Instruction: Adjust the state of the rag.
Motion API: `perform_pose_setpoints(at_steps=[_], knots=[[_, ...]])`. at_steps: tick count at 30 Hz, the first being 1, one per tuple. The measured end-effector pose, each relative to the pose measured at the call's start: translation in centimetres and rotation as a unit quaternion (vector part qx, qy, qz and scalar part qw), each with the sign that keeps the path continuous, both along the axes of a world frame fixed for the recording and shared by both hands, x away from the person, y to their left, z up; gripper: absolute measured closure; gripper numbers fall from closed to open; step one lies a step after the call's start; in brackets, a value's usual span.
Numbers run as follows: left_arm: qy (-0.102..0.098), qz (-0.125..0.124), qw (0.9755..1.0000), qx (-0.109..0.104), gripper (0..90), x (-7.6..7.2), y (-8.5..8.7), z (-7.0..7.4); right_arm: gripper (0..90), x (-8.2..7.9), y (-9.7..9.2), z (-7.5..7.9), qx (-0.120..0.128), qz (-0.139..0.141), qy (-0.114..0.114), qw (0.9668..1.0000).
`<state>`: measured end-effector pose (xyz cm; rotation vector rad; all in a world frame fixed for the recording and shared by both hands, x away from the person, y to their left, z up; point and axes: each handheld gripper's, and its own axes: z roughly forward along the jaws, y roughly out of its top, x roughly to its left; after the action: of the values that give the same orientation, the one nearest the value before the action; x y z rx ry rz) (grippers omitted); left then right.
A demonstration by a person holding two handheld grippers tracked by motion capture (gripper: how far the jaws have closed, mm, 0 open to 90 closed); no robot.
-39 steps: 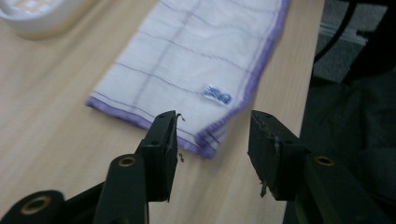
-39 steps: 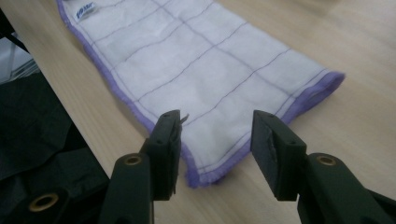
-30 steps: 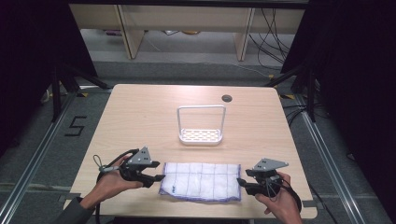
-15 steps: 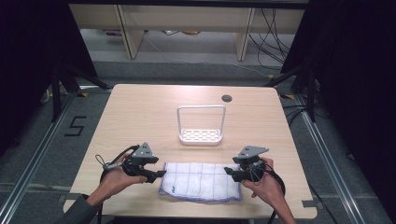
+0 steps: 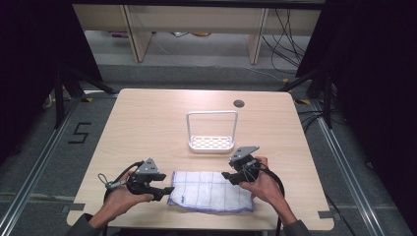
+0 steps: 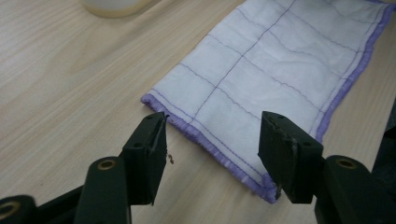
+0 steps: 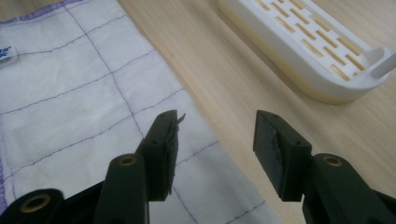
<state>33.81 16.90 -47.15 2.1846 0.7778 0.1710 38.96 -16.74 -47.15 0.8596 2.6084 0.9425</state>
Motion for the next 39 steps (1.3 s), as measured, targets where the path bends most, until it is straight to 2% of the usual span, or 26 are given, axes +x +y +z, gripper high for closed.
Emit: perform_pose_setpoints(at_steps=[1,2,3,6,8,9,10,11,14,16,17,19,20,21,22,23,24,25,27,28,29,30,32,34,38,39], knots=[[-0.002,-0.008,0.9999,0.007,44.4,-0.1,0.2,0.1,51.7,0.0,0.0,0.0,0.003,0.002,0.006,1.0000],[0.000,-0.001,1.0000,-0.005,45.6,-0.5,0.0,0.1,52.4,0.1,0.1,0.0,0.001,-0.001,0.005,1.0000],[-0.005,-0.005,1.0000,0.002,45.8,-0.6,0.1,0.2,52.4,0.2,0.1,-0.1,0.000,0.000,0.004,1.0000],[-0.001,-0.004,1.0000,-0.008,46.0,-1.2,0.1,0.1,52.4,0.2,0.3,0.0,-0.001,0.011,0.008,0.9999],[0.003,-0.008,1.0000,0.001,45.8,-1.4,0.2,0.0,52.7,0.2,0.5,-0.1,-0.003,0.000,0.010,0.9999],[0.003,-0.010,0.9999,0.001,45.6,-1.4,0.2,-0.1,52.8,0.3,0.4,-0.1,-0.008,0.015,0.006,0.9998],[0.007,0.000,0.9999,-0.007,45.6,-1.6,0.1,-0.2,52.8,0.3,0.5,0.0,-0.005,0.014,0.016,0.9998],[0.009,0.001,0.9999,-0.006,45.6,-1.7,0.1,-0.3,53.0,0.4,0.7,-0.1,-0.005,0.009,0.005,0.9999],[0.014,-0.003,0.9999,0.006,45.6,-2.0,0.2,-0.7,53.8,0.4,0.8,0.0,-0.007,0.010,0.009,0.9999],[0.023,0.006,0.9997,-0.005,45.6,-2.2,0.0,-1.1,54.0,0.5,0.9,0.0,-0.013,0.015,0.014,0.9997],[0.025,0.000,0.9997,0.004,45.6,-2.3,0.1,-1.1,54.3,0.5,0.9,0.0,-0.013,0.019,0.015,0.9996],[0.030,0.012,0.9995,-0.004,45.6,-2.5,-0.2,-1.4,54.7,0.6,1.1,0.0,-0.016,0.020,0.016,0.9995],[0.030,0.000,0.9995,0.009,45.6,-2.4,-0.1,-1.3,54.8,0.5,1.2,-0.1,-0.012,0.023,0.015,0.9995],[0.032,0.002,0.9995,0.009,46.2,-2.5,-0.3,-1.4,55.1,0.6,1.3,-0.1,-0.018,0.024,0.023,0.9993],[0.031,-0.002,0.9994,0.016,47.2,-2.5,-0.4,-1.5,55.3,0.5,1.4,-0.1,-0.019,0.018,0.024,0.9994],[0.035,0.005,0.9994,0.006,47.7,-2.6,-0.5,-1.6,55.5,0.6,1.6,-0.3,-0.021,0.017,0.021,0.9994],[0.036,-0.003,0.9992,0.015,48.3,-2.5,-0.6,-1.6,55.9,0.6,1.6,-0.3,-0.024,0.018,0.021,0.9993],[0.040,0.001,0.9991,0.012,48.9,-2.6,-0.8,-1.7,56.1,0.7,1.6,-0.3,-0.031,0.026,0.023,0.9989],[0.037,-0.009,0.9989,0.028,50.5,-2.7,-1.0,-1.8,56.6,0.7,1.8,-0.4,-0.026,0.029,0.030,0.9988],[0.039,-0.015,0.9986,0.031,50.9,-2.7,-1.1,-1.9,57.2,0.8,1.8,-0.4,-0.036,0.028,0.027,0.9986],[0.039,-0.017,0.9984,0.037,51.4,-2.7,-1.2,-2.0,57.4,0.7,2.0,-0.4,-0.034,0.018,0.036,0.9986],[0.037,-0.023,0.9981,0.044,52.2,-2.8,-1.4,-2.0,57.8,0.8,2.0,-0.5,-0.041,0.033,0.036,0.9980],[0.037,-0.022,0.9977,0.052,53.3,-2.8,-1.7,-2.3,58.2,0.9,2.2,-0.6,-0.041,0.036,0.040,0.9977],[0.029,-0.026,0.9973,0.062,58.4,-2.8,-1.9,-2.5,59.9,1.1,2.3,-0.9,-0.042,0.039,0.037,0.9976],[0.016,-0.060,0.9927,0.103,69.9,-2.3,-2.0,-2.6,64.4,1.5,2.3,-1.2,-0.051,0.042,0.051,0.9965],[0.012,-0.049,0.9944,0.093,72.9,-2.4,-2.3,-2.8,66.0,1.6,2.2,-1.2,-0.051,0.046,0.056,0.9961]])
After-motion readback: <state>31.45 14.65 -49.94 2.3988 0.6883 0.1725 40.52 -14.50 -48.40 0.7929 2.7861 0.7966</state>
